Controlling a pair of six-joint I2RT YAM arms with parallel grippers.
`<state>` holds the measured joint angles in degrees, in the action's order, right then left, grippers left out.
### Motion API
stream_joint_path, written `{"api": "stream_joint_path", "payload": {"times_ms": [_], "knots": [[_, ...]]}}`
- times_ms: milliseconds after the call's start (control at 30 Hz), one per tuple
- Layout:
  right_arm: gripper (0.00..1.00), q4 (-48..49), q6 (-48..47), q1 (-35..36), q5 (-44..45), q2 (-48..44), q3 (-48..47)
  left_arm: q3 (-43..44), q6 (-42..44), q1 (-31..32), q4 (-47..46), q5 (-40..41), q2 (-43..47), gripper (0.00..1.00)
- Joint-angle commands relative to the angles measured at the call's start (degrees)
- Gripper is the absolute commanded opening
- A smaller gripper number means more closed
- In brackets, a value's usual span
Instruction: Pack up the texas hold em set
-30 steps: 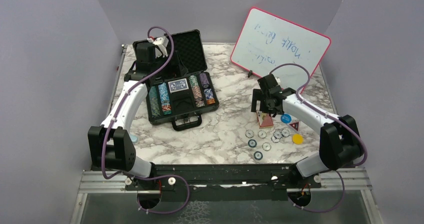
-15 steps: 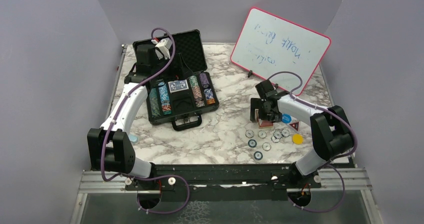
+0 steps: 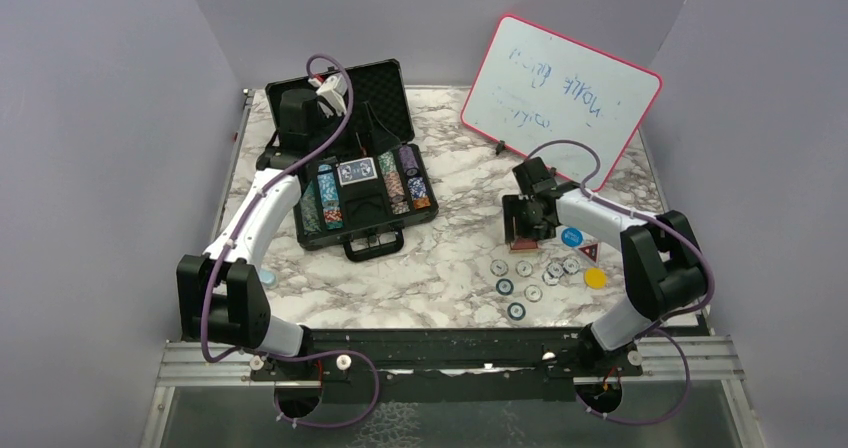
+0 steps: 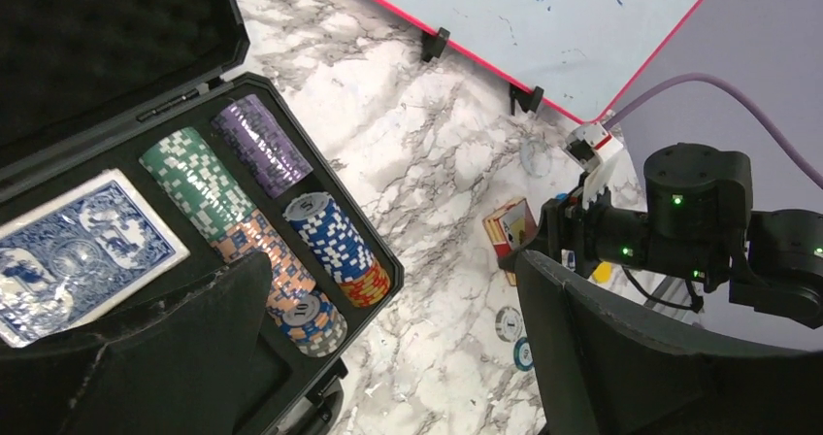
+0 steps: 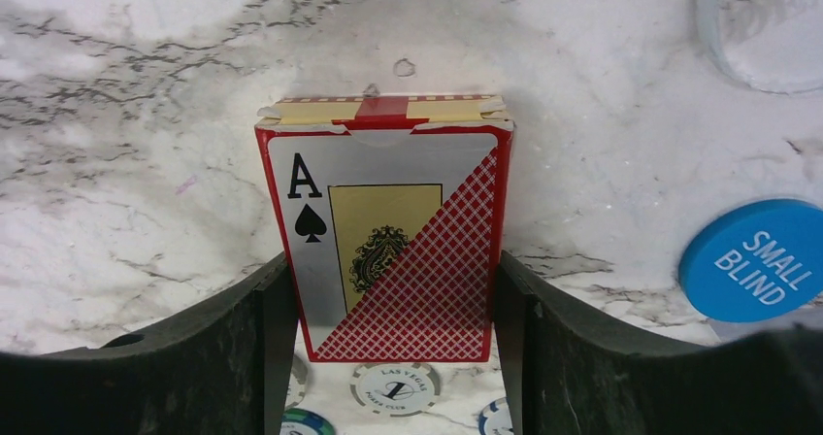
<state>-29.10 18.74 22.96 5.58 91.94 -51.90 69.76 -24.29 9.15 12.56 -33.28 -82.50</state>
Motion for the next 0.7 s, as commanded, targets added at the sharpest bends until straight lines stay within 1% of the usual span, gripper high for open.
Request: {"api": "stream_joint_path", "payload": {"times_ms": [0,133,233,300,400,500,667], "knots": [[0.60,3.68,-2.99,-0.16,-5.34,-2.77,-0.62,-3.79,-4.81,0.55,-6.37,0.00,2.56,0.99],[0.58,5.68,-4.43,0.01,-9.49,-5.57,-1.88,-5.62,-8.59,1.33,-7.55,-0.45,3.07,0.99],[0.58,8.92,-5.55,1.09,-14.69,-8.63,-2.64,-6.37,-12.71,2.95,-7.08,-2.94,1.72,0.98],[0.58,11.48,-6.52,3.14,-17.36,-10.40,-3.32,-6.59,-14.70,4.53,-6.09,-6.47,0.31,0.95],[0.59,15.82,-8.93,7.23,-19.09,-12.74,-3.69,-6.72,-15.04,6.77,-3.30,-10.62,-1.09,0.90],[0.60,18.54,-12.20,11.29,-21.02,-13.80,-4.73,-7.32,-16.45,9.22,-2.75,-13.34,-1.50,0.88],[0.60,21.08,-15.55,14.62,-27.36,-14.34,-6.18,-8.35,-17.39,11.83,-2.80,-16.73,-2.05,0.86]]}}
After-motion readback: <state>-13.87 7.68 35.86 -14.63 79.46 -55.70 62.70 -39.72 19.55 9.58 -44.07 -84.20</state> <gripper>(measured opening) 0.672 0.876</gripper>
